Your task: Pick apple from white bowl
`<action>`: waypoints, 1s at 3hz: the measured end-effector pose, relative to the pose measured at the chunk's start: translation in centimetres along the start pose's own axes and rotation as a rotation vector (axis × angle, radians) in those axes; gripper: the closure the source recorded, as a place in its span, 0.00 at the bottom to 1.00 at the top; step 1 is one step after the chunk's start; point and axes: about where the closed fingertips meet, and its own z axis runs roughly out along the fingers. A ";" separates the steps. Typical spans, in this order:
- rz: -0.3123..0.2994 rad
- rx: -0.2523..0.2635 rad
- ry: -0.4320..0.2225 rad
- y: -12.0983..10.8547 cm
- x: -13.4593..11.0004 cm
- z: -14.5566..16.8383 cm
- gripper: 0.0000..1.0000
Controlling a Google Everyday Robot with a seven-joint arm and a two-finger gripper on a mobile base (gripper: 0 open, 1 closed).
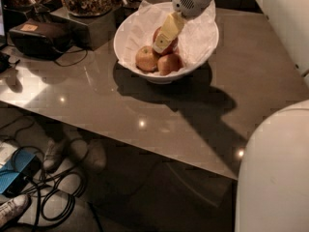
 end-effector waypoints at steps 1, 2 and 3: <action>0.018 -0.015 0.014 -0.4 0.6 1.3 0.16; 0.034 -0.031 0.024 -0.7 1.0 2.4 0.17; 0.034 -0.031 0.024 -0.7 1.0 2.4 0.36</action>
Offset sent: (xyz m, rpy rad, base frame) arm 0.0115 -0.0076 -0.0325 0.0028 0.0754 -0.0299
